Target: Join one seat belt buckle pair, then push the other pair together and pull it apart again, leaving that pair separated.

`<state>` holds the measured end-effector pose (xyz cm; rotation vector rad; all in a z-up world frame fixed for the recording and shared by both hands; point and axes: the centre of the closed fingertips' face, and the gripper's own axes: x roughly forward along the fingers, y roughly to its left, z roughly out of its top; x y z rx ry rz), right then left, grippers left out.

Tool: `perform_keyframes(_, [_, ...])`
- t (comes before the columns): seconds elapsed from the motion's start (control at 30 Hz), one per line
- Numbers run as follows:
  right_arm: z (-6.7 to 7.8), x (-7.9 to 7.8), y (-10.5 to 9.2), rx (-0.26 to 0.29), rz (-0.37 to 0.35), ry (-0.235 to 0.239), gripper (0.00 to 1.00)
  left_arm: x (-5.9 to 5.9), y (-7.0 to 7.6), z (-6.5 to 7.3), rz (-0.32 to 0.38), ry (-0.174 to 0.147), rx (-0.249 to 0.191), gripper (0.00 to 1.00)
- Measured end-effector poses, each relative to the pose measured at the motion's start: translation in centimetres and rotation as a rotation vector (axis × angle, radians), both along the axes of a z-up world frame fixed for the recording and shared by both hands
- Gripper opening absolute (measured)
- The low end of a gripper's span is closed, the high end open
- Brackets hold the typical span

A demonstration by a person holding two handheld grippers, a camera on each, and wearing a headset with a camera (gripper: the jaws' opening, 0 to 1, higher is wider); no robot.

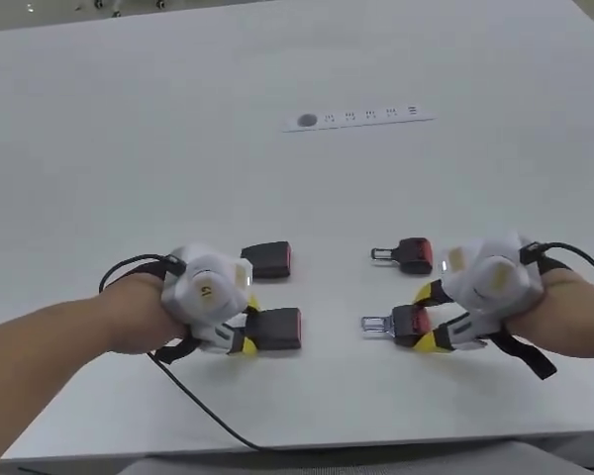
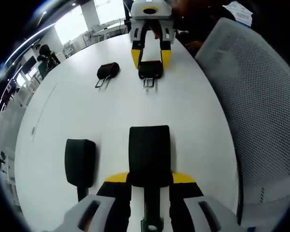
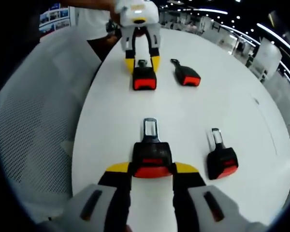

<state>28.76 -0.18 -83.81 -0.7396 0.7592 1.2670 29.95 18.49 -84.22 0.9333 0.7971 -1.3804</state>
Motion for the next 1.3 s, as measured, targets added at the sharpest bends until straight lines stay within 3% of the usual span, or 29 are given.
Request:
perform_keyframes(0.23, [-0.1,0.5,2.5,0.018,-0.004,-0.029,0.32,-0.1,0.0,-0.1,0.001,0.008,-0.001,0.31])
perform_keyframes(0.63, [0.0,0.3,6.9,0.045,0.036,-0.032,0.32,0.0,0.0,-0.1,0.014,0.013,0.014,0.31])
perform_keyframes(1.17, [0.1,0.3,7.9,0.019,0.051,-0.039,0.31,0.0,-0.1,-0.1,0.009,0.026,0.028,0.31])
perform_keyframes(1.3, [0.3,0.1,8.6,0.038,0.047,-0.039,0.31,-0.1,-0.2,-0.1,-0.004,0.027,0.04,0.31])
